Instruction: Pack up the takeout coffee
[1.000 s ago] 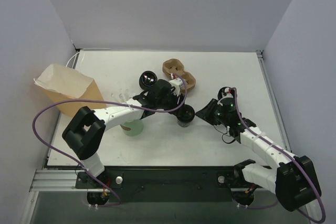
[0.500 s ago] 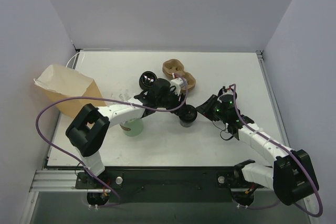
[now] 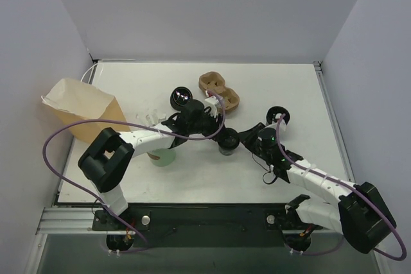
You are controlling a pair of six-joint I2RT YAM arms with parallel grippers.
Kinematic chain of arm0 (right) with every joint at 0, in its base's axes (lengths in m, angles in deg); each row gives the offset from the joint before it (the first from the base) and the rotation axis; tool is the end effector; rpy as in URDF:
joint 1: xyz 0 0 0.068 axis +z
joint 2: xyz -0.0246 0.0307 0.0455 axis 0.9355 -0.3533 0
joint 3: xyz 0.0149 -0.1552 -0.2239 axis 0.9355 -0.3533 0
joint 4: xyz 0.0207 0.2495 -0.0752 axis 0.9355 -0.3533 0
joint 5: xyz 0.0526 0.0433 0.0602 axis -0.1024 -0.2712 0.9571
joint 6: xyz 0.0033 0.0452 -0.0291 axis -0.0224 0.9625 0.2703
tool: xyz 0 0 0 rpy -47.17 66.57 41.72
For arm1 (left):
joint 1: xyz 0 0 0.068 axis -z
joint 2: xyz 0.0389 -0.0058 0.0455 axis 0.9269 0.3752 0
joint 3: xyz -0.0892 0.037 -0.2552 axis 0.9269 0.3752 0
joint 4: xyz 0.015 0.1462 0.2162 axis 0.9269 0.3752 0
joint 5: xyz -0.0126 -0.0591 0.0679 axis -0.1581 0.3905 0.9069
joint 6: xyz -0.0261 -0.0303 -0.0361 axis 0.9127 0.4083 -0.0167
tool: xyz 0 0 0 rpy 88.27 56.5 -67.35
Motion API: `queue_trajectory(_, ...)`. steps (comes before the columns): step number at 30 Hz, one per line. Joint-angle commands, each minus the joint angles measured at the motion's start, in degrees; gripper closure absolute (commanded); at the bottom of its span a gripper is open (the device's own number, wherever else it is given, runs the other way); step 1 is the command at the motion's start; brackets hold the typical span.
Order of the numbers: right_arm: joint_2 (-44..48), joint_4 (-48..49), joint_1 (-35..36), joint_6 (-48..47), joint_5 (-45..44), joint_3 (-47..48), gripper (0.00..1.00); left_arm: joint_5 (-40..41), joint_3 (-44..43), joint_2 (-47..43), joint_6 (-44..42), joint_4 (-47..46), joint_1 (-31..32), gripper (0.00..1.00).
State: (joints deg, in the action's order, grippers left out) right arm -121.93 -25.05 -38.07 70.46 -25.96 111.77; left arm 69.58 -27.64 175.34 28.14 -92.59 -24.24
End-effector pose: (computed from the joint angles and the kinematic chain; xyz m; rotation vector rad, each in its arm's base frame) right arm 0.1995 0.1176 0.1998 0.5438 1.9416 0.9719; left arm 0.2708 -0.2744 0.2058 0.6642 2.1281 -0.9717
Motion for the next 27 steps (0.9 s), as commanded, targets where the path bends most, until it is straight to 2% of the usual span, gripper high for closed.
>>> queue_trajectory(1,-3.1,-9.3,7.3,4.4,-1.5,-6.0,0.82,5.1,7.0,4.8,0.4,5.4,0.3,0.45)
queue_trajectory(4,-3.4,-7.5,7.5,5.5,-1.8,-7.6,0.82,5.1,7.6,6.1,1.0,5.2,0.4,0.45)
queue_trajectory(7,-0.3,-6.2,6.5,2.6,0.5,-6.7,0.79,5.2,8.7,5.1,1.8,5.3,0.3,0.45)
queue_trajectory(10,5.7,-13.5,1.9,-4.0,4.3,-0.5,0.73,5.8,8.7,2.9,3.1,6.8,0.4,0.45)
queue_trajectory(11,7.3,-16.7,-0.8,-7.6,7.9,0.9,0.68,6.6,8.7,1.9,3.6,7.6,0.4,0.45)
queue_trajectory(14,12.8,-21.5,-3.6,-12.7,11.8,5.1,0.56,7.6,8.9,1.1,6.0,8.1,0.7,0.45)
queue_trajectory(16,14.4,-21.9,-4.1,-14.2,13.8,6.1,0.47,8.1,9.4,1.0,7.4,7.6,1.2,0.45)
queue_trajectory(18,14.0,-20.6,-4.1,-14.4,16.7,5.7,0.43,8.7,9.4,1.4,8.3,7.5,2.2,0.45)
queue_trajectory(23,10.1,-14.8,-4.2,-14.8,19.5,4.4,0.42,10.2,8.3,2.5,9.7,8.5,4.4,0.45)
queue_trajectory(27,6.4,-14.5,-4.7,-15.5,17.0,5.3,0.45,11.0,8.7,2.0,11.4,8.7,4.5,0.45)
